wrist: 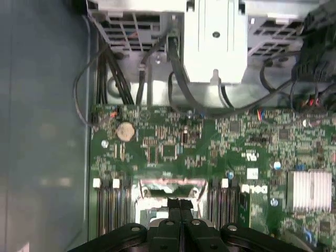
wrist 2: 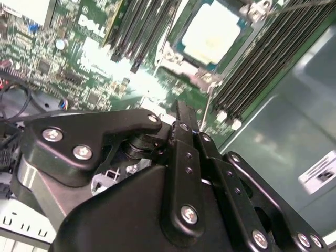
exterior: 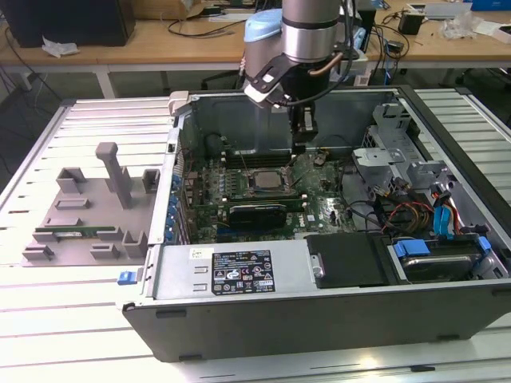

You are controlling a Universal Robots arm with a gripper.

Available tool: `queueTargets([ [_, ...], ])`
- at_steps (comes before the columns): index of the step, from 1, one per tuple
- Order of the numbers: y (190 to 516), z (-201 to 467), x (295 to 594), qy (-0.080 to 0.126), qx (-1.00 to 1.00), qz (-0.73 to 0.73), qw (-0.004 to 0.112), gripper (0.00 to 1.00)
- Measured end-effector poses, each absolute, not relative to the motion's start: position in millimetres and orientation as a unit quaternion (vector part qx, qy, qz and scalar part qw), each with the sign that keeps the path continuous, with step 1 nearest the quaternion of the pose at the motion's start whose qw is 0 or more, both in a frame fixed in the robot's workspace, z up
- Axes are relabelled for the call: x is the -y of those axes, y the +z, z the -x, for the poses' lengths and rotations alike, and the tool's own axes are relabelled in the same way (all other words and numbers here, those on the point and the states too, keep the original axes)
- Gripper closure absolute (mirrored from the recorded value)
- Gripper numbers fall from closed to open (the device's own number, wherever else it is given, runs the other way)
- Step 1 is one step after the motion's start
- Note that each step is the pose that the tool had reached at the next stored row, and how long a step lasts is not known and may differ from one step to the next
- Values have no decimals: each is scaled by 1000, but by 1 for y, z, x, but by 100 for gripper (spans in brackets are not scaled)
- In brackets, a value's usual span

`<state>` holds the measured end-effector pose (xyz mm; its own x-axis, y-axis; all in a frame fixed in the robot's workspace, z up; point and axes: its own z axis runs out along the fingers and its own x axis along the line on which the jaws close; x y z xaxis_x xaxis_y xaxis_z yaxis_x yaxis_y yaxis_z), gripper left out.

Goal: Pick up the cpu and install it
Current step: 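Close the cpu cover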

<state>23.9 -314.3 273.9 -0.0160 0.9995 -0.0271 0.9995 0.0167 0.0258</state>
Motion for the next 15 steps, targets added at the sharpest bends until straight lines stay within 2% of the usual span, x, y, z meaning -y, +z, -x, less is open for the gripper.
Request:
queueTargets([
  [10, 268, -60, 314, -1, -713, -701, 18, 89],
  [15, 250, -63, 314, -8, -713, -701, 11, 89],
])
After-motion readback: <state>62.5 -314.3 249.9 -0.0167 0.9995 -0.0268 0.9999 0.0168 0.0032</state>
